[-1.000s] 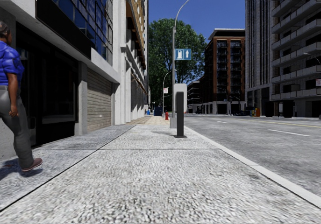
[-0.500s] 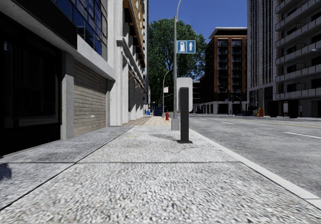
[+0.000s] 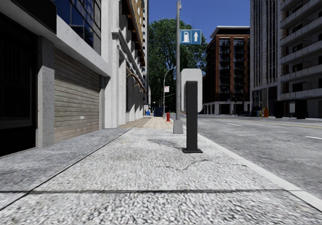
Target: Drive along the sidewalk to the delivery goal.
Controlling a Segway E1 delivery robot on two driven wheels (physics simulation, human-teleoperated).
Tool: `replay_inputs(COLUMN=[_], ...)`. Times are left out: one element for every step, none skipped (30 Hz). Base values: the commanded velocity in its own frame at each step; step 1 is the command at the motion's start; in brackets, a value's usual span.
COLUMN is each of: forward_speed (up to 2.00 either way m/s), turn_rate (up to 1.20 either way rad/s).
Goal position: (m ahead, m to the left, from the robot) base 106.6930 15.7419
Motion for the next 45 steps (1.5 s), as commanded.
replay_inputs(forward_speed=[2.00,2.00,2.00,2.00,2.00,2.00,2.00,2.00,2.00,2.00,2.00,2.00,2.00,2.00,2.00,2.00,2.00,2.00,2.00,2.00,2.00,2.00,2.00,2.00,2.00,2.00,2.00,2.00,2.00,2.00,2.00,2.00,2.00,2.00,2.00,2.00,2.00,2.00,2.00,2.00,2.00,2.00,2.00,2.00,2.00], turn_rate=[0.19,0.20,0.21,0.21,0.21,0.21,0.21,0.21,0.21,0.21,0.21,0.21,0.21,0.21,0.21,0.18,0.18,0.18,0.18,0.18,0.18,0.18,0.18,0.18,0.18,0.18,0.19,0.19,0.19,0.00,0.00,0.00,0.00,0.00,0.00,0.00,0.00,0.00,0.00,0.00,0.00,0.00,0.00,0.00,0.00])
